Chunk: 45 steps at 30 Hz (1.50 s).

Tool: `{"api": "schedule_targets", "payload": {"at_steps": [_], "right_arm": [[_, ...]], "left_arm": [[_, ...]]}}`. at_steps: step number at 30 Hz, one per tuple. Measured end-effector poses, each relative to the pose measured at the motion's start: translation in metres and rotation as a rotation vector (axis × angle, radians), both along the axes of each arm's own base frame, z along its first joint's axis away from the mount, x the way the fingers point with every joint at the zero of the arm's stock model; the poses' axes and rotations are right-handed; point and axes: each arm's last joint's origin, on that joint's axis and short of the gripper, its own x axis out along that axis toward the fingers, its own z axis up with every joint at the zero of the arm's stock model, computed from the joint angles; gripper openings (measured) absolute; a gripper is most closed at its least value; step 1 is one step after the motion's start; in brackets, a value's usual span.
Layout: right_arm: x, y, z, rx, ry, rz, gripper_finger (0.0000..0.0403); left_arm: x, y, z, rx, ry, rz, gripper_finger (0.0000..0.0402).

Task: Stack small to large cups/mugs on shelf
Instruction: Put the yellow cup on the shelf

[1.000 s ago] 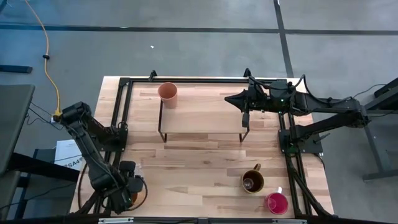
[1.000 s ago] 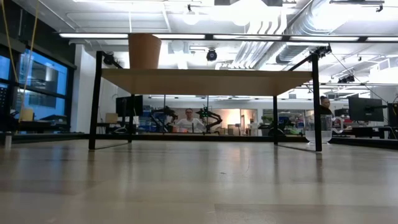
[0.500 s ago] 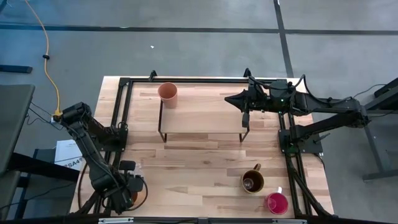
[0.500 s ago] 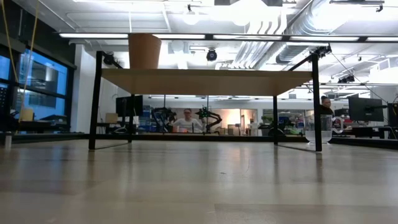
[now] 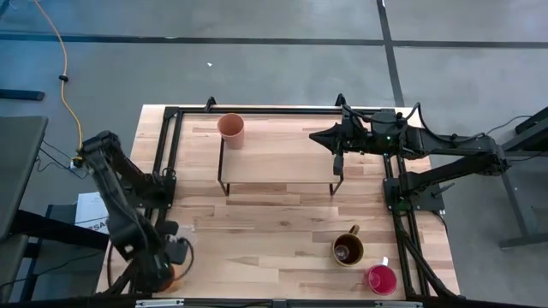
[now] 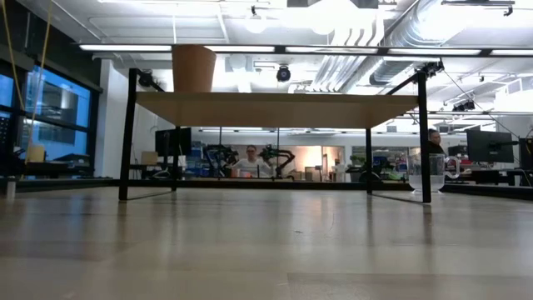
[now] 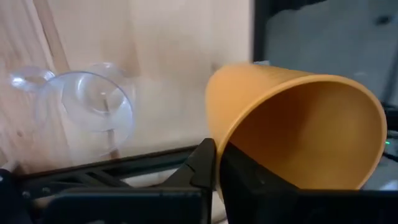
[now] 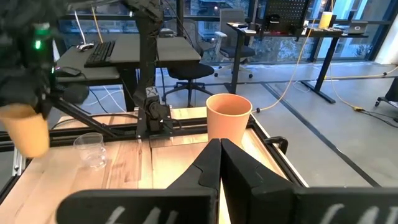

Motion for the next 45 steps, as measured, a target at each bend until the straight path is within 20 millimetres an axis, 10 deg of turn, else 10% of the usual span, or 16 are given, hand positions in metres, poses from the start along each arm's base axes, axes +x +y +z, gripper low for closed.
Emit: {"api": "schedule_targets", "payload": {"at_steps": [18,30,45], "right_arm": [[0.000,0.000,0.000,0.021,-0.004,-0.008,0.0000],[0.000,0.000,0.000,0.027,-0.006,-0.008,0.0000],[0.000,0.000,-0.001,0.027,0.004,-0.020,0.0000]], "left_arm": [[0.047,0.183,0.162,-0.092,-0.415,0.709,0.0001],[0.107,0.250,0.139,0.107,-0.288,0.730,0.0000],[0.077,0.249,0.130,0.319,-0.280,0.707,0.0000]]}}
